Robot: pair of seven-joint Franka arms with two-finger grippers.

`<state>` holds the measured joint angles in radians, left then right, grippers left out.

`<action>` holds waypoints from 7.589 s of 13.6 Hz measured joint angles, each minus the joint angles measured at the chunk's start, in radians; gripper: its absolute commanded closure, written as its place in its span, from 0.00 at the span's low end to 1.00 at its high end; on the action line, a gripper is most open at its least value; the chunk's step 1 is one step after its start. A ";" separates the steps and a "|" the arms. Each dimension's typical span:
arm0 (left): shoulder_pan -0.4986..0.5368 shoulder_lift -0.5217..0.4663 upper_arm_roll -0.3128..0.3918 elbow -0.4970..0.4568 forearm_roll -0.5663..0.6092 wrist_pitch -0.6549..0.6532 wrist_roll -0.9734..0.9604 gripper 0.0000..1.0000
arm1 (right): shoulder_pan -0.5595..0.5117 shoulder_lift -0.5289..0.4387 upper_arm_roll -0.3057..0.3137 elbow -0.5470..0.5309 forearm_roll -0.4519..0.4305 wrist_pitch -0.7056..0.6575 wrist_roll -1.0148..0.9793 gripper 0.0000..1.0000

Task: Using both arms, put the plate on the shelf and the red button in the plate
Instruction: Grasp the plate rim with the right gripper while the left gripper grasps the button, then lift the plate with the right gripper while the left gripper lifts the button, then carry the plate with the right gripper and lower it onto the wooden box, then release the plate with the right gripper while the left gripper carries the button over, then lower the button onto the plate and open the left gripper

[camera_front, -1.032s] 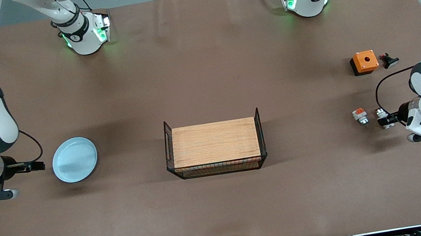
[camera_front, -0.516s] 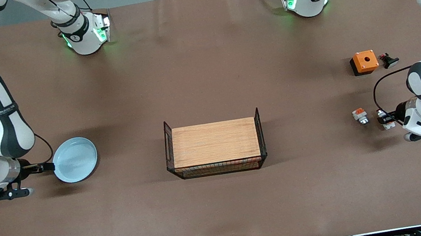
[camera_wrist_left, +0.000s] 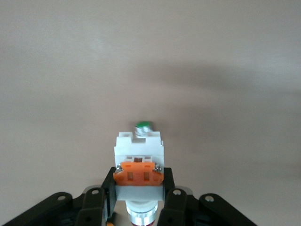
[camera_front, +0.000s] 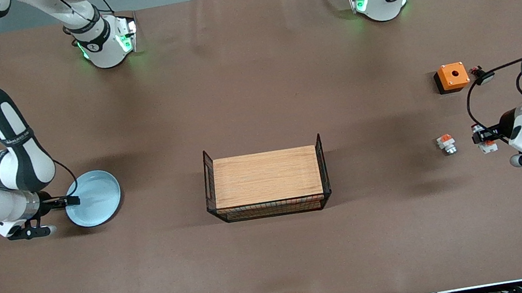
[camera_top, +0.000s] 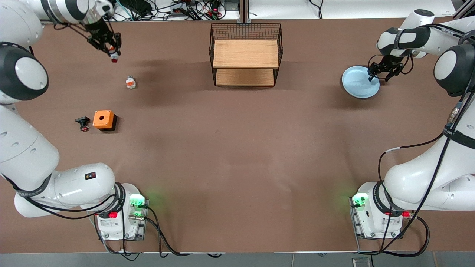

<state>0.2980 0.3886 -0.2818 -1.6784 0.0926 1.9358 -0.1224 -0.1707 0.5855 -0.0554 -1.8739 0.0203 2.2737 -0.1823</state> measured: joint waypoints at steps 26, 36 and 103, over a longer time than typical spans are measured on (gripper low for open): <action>-0.004 -0.051 -0.248 0.233 -0.068 -0.241 -0.175 1.00 | 0.024 -0.209 0.047 0.076 0.051 -0.303 -0.067 1.00; -0.005 -0.053 -0.250 0.258 -0.086 -0.273 -0.211 1.00 | 0.301 -0.534 0.058 0.110 0.101 -0.746 0.542 1.00; -0.686 0.312 -0.148 0.304 -0.096 0.301 -1.551 0.23 | 0.428 -0.667 0.017 0.254 0.099 -0.838 0.960 0.00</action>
<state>-0.3879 0.7009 -0.4293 -1.3745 -0.0035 2.2369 -1.6738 0.2570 -0.0819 -0.0382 -1.6197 0.1188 1.4359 0.7774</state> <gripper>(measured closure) 0.590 0.000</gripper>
